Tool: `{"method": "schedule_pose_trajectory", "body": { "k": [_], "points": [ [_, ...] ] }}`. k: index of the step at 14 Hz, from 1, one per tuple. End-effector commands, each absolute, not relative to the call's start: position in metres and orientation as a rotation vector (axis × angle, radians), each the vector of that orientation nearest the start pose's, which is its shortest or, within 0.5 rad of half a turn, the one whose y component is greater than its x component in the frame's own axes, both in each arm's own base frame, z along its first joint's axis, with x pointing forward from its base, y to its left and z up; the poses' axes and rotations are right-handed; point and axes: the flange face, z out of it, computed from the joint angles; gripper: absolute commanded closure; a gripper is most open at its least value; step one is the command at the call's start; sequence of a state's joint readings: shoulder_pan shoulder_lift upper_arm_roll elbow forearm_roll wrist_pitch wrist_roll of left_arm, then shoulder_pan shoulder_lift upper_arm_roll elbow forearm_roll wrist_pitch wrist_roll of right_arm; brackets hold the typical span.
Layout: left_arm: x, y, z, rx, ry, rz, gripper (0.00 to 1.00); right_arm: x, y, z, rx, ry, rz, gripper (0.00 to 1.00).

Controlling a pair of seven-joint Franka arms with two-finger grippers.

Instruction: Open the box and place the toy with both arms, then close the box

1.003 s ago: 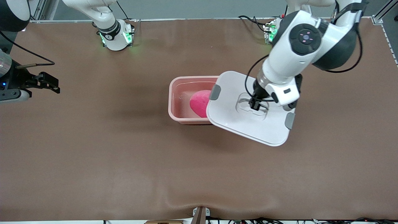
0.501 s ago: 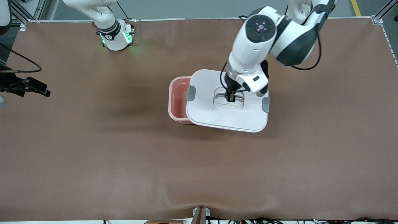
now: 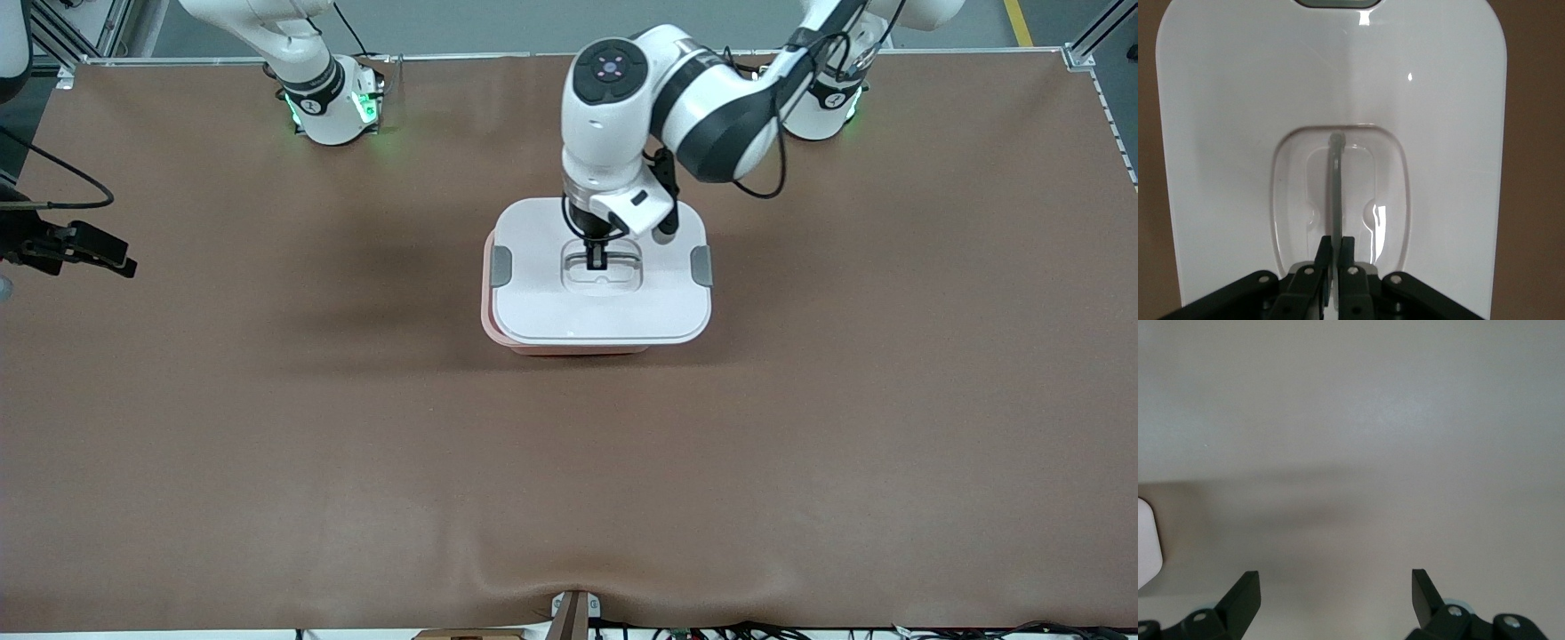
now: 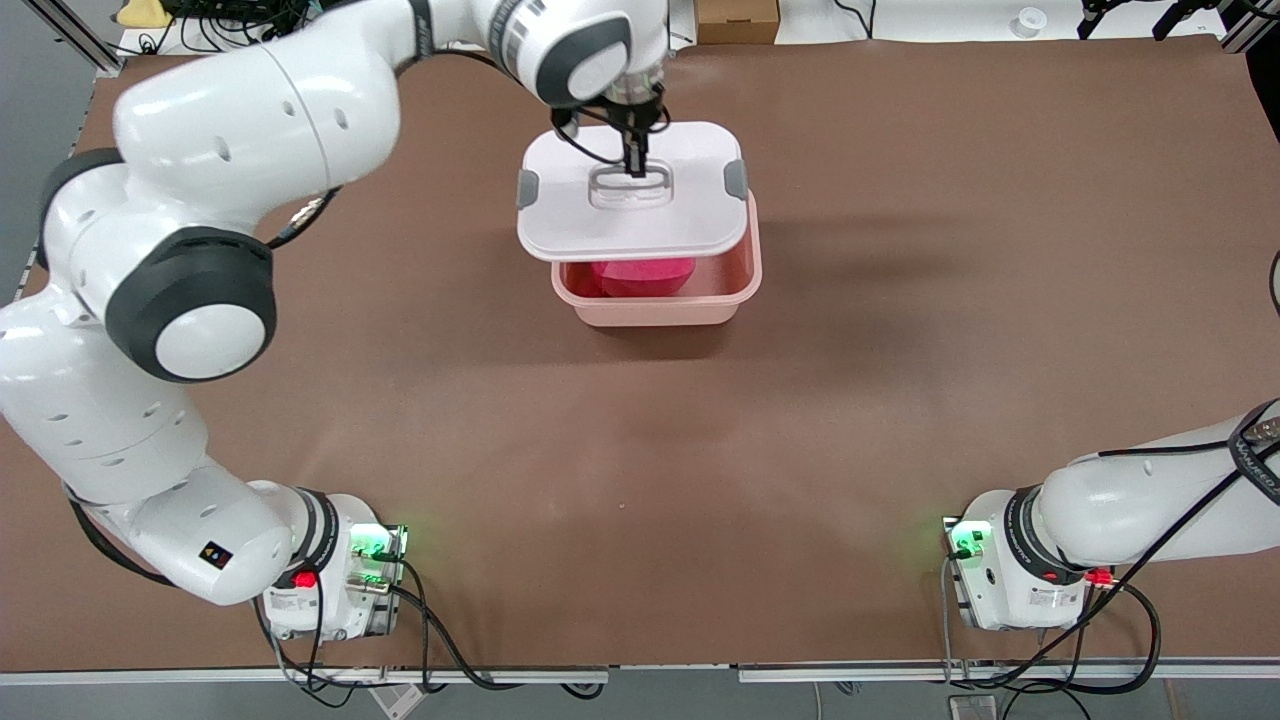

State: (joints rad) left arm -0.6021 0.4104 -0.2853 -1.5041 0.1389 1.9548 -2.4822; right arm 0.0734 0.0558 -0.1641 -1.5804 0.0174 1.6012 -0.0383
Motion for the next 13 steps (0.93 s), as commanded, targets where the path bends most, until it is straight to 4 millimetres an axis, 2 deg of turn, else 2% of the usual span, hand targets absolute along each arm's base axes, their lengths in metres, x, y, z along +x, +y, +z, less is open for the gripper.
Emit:
{"method": "schedule_pose_trajectory", "body": {
  "k": [1, 6, 10, 13],
  "points": [
    [0.455, -0.516, 0.435, 2.102, 2.204, 0.055, 1.0, 0.565, -0.051, 0.595, -3.14, 0.104, 0.057, 0.0],
    [0.438, -0.538, 0.407, 2.131, 2.185, 0.079, 1.0, 0.567, -0.053, 0.595, -3.142, 0.097, 0.029, 0.0],
    [0.435, -0.535, 0.388, 2.17, 2.177, 0.112, 1.0, 0.569, -0.046, 0.596, -3.143, 0.077, 0.019, 0.0],
    [0.433, -0.536, 0.381, 2.186, 2.164, 0.146, 1.0, 0.571, -0.042, 0.595, -3.144, 0.065, 0.012, 0.0]
  ]
}}
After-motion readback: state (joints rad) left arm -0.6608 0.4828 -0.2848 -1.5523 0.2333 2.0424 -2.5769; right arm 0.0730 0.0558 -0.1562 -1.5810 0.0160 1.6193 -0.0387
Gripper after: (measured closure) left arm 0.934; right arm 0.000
